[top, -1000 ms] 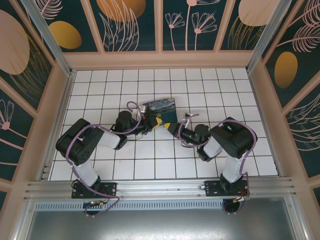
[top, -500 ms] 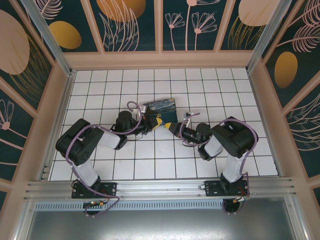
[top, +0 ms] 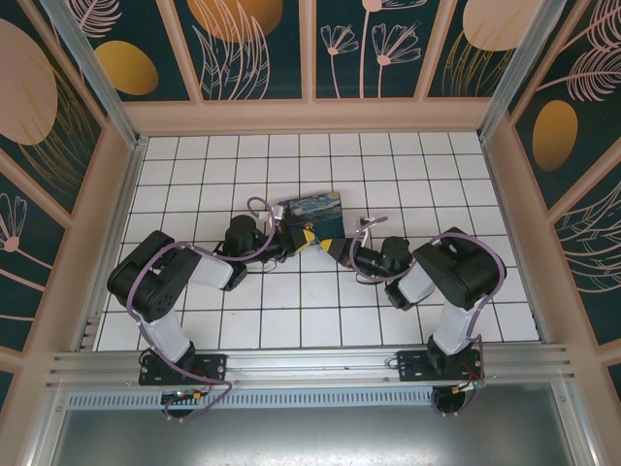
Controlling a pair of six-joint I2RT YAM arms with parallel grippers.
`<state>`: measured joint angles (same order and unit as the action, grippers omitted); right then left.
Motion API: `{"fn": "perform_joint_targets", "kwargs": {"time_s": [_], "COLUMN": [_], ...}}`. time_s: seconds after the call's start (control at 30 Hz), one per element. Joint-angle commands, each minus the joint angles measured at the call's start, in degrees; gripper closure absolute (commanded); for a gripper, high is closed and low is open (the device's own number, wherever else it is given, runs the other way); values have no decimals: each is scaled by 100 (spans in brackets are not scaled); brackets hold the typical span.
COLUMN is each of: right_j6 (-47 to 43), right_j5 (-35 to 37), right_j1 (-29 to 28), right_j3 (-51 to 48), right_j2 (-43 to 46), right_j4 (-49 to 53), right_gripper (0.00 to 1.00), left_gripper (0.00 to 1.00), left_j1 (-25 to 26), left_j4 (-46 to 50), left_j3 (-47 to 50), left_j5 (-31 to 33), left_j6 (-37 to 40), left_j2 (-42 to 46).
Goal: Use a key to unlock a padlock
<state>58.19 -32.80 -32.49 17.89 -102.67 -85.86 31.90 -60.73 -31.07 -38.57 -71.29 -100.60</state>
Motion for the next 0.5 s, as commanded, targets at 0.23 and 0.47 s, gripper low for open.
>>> {"fn": "perform_joint_targets", "kwargs": {"time_s": [0.23,0.47], "right_j6": [-278,-256], "right_j5": [-180,80], "right_j1": [-5,30], "right_j3": [150,231], "right_j2": [266,276], "right_j4": [-28,25], "right_gripper": [100,100], "left_gripper": [100,100], "left_j1": [124,127], "left_j4": [-27,-49], "left_j3": [-83,-28], "left_j5": [-440,-488], "left_j6": [158,149], "left_j2": [128,186]}}
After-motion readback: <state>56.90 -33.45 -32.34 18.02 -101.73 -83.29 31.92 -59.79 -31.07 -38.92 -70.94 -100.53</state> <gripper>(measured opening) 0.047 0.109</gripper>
